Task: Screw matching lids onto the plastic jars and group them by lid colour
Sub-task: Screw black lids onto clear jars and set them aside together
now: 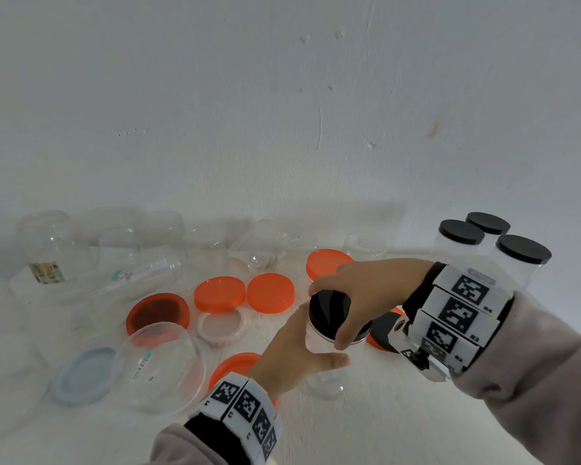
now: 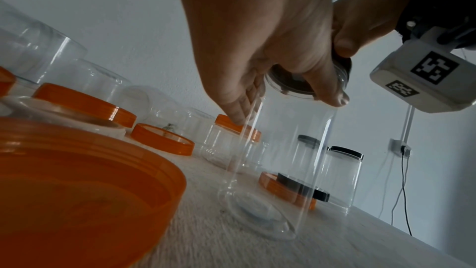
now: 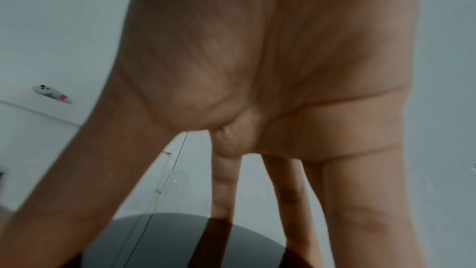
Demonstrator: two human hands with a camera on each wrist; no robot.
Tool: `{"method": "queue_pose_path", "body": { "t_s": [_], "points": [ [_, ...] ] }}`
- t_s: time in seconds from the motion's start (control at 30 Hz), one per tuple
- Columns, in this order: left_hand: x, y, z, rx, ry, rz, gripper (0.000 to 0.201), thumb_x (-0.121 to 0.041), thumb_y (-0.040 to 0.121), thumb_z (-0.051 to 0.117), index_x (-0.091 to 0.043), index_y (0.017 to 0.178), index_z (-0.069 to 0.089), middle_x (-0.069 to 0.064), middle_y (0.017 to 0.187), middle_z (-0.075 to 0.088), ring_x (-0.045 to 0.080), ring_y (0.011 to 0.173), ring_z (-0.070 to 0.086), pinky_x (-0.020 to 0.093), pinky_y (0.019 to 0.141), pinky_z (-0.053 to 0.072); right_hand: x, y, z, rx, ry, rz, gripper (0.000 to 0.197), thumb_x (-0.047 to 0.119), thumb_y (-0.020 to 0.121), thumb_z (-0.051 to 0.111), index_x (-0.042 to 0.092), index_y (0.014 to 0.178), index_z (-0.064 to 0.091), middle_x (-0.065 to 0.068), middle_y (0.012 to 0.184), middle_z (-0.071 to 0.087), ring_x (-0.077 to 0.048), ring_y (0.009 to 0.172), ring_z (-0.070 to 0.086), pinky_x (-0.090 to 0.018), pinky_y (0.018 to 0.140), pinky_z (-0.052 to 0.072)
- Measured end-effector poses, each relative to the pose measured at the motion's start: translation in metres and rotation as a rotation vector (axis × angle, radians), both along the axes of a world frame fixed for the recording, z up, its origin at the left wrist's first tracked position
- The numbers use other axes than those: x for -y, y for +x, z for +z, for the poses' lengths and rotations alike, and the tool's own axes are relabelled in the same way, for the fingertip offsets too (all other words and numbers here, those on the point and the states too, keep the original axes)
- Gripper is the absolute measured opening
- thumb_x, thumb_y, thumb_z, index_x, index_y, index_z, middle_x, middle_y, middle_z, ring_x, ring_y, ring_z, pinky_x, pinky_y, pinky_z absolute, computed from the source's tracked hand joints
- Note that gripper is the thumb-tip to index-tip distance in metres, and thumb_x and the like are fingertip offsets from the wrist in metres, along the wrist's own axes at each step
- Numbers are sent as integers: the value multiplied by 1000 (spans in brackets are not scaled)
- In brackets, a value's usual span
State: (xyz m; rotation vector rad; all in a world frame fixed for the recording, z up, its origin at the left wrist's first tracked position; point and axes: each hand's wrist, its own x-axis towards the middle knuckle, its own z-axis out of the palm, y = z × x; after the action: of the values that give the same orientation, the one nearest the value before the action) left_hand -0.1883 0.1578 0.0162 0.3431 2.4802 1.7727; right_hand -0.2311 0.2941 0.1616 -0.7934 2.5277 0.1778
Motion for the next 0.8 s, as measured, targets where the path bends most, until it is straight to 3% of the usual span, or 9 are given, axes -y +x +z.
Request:
{"method": "queue_pose_path", "body": {
  "t_s": [0.17,0.3,0.4,0.43,0.5,0.57,0.63,0.73,0.8],
  "points": [
    [-1,2,0,-27,-12,34,84,-38,68,84,-38,137,36,-22,128,52,-5,121,46,14,98,37,-3,5,-14,-151,-129,-36,59,71,70,65,29,109,49,9,88,54,-11,62,61,-22,53,45],
    [-2,4,0,-27,-5,43,86,-38,69,84,-33,140,36,-20,132,50,-2,123,45,23,104,37,-3,7,-27,-290,-181,-72,53,79,71,56,29,76,38,7,76,51,-6,61,44,-21,51,30],
    [-1,4,1,-21,-3,38,86,-36,70,84,-32,140,35,-18,132,49,0,124,45,25,106,37,-6,3,-17,-81,-117,-99,61,73,68,66,30,108,46,9,103,53,-9,86,53,-23,69,45],
    [-1,3,2,-17,-4,38,87,-35,70,84,-32,141,34,-17,133,49,1,125,44,26,107,36,-7,2,-12,-9,-95,-79,77,65,68,71,35,131,39,11,115,47,-11,101,52,-28,81,49],
    [-2,4,2,-17,-12,37,88,-36,70,83,-31,142,33,-16,135,48,2,126,43,26,108,35,-8,0,-7,32,-93,-30,90,52,71,77,41,144,26,14,124,39,-14,116,44,-35,95,47],
    [-3,4,2,-19,-14,41,88,-37,70,83,-31,142,33,-17,134,48,1,126,43,24,107,35,-7,-1,-6,-5,-120,-5,80,53,71,76,40,140,36,13,122,43,-13,115,45,-34,94,47],
    [-2,4,2,-18,-8,44,87,-37,70,84,-32,141,34,-17,133,49,1,125,44,23,105,37,-6,-1,-11,-81,-142,-17,62,64,70,72,31,119,53,10,107,54,-14,98,54,-27,79,50],
    [-2,4,1,-17,-17,40,88,-39,70,83,-34,142,33,-20,134,48,-1,125,43,21,102,35,-2,2,-21,-206,-164,-76,57,76,68,62,23,84,49,6,78,53,-10,64,48,-22,54,36],
    [-2,4,1,-14,-11,37,88,-39,70,83,-33,142,33,-19,134,48,-1,125,43,23,105,36,-2,2,-20,-185,-157,-96,57,75,69,64,24,88,48,8,81,51,-9,66,47,-21,56,36]
  ]
}}
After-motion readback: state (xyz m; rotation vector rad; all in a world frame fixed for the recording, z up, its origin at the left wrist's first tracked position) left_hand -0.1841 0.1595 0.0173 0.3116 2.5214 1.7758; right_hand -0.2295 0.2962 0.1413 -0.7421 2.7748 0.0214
